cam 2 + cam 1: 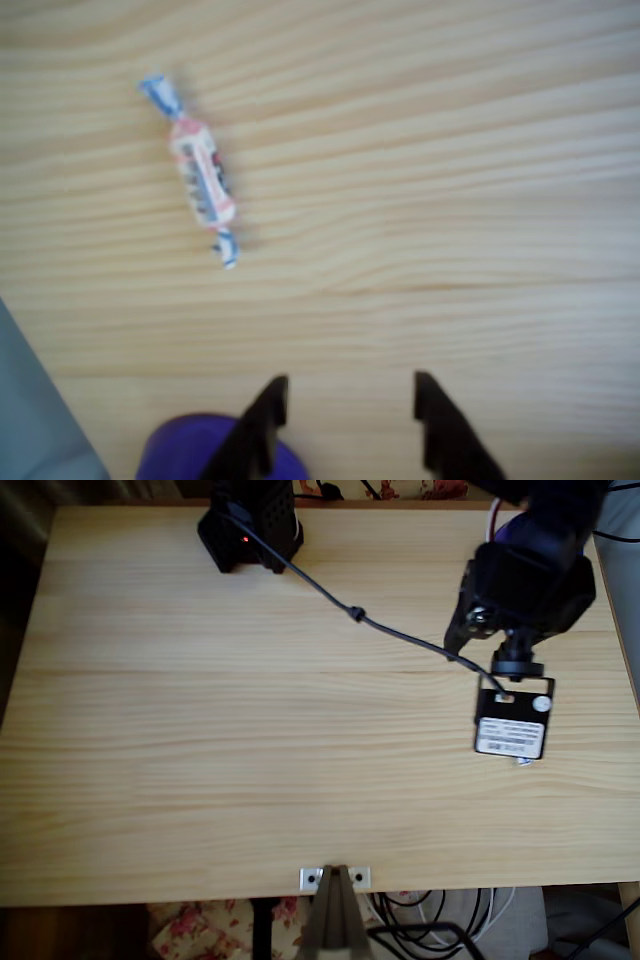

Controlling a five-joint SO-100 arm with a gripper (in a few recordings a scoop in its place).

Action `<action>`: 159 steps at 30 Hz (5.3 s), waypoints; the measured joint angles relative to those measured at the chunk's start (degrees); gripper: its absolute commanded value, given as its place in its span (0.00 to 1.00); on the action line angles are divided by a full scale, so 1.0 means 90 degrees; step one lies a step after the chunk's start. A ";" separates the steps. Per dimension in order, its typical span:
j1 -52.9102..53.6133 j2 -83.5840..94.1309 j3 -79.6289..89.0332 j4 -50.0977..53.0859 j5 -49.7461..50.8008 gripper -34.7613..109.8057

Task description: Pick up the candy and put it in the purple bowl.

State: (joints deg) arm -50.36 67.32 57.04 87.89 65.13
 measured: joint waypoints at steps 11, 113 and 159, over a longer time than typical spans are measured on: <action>-0.0225 -0.4150 -0.5215 0.1660 0.0029 0.42; 0.0107 -0.5986 -0.7324 0.0146 -0.0166 0.28; -0.0371 0.0596 -0.2051 0.1660 -0.2070 0.24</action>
State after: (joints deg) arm -53.70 72.69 38.58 102.83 46.49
